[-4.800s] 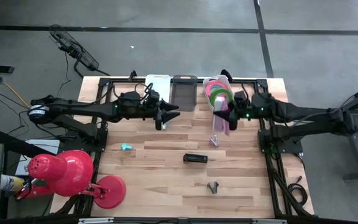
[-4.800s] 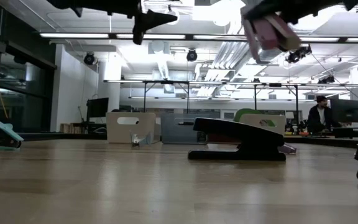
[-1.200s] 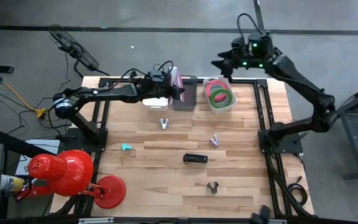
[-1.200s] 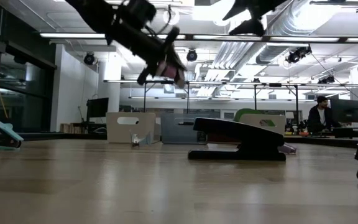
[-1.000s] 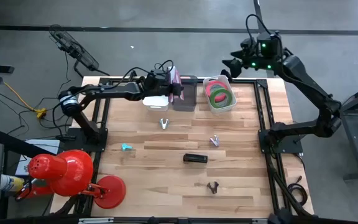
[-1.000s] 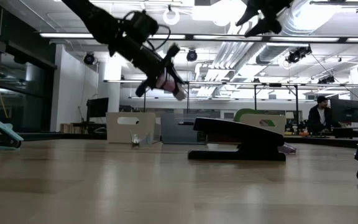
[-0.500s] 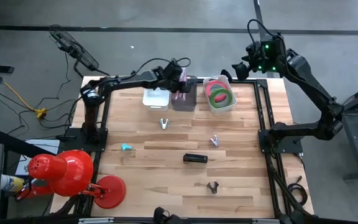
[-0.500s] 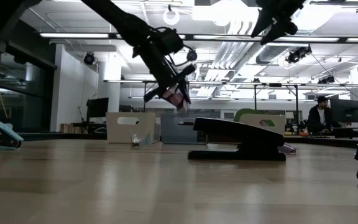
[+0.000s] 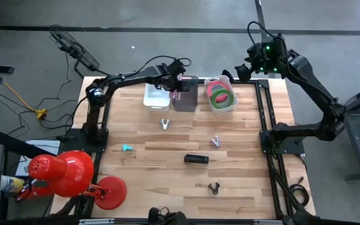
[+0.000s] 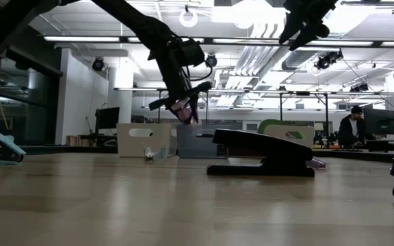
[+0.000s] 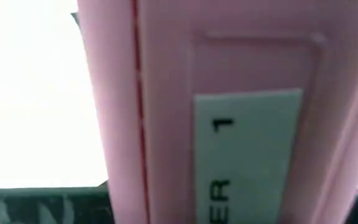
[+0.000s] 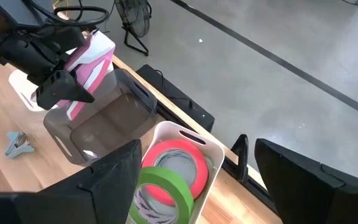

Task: Pick and place Stapler, Stapler remover, tape
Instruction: Put the pink stapler into the black bin

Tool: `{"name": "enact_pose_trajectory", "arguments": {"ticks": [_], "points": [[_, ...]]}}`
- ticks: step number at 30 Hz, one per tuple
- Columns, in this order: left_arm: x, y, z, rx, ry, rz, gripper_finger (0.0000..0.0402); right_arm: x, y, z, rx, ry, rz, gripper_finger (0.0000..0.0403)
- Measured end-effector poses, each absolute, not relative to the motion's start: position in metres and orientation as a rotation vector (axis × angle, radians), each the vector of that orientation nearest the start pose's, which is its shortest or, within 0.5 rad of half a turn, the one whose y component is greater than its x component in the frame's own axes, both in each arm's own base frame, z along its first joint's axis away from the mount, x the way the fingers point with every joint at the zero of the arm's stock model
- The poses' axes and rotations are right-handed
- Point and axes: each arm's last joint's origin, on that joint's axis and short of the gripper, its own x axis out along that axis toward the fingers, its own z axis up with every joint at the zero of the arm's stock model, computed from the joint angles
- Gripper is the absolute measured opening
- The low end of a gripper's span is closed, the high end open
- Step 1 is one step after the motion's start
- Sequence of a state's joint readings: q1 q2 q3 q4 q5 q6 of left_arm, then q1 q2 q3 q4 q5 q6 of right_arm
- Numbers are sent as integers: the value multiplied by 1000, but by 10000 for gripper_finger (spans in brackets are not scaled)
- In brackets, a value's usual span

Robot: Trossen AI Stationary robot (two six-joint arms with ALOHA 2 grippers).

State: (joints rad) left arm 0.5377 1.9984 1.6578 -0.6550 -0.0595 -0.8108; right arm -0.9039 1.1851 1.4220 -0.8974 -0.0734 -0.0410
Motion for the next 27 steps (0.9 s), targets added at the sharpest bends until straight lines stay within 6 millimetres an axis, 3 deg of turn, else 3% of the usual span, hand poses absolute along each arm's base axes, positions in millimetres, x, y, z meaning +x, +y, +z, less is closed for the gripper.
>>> {"name": "enact_pose_trajectory", "arguments": {"ticks": [15, 27], "points": [[370, 224, 237, -991, 684, 989, 134, 138, -172, 404, 258, 628, -776, 304], [377, 221, 223, -1000, 705, 1016, 134, 138, -171, 403, 248, 657, -765, 304]]}}
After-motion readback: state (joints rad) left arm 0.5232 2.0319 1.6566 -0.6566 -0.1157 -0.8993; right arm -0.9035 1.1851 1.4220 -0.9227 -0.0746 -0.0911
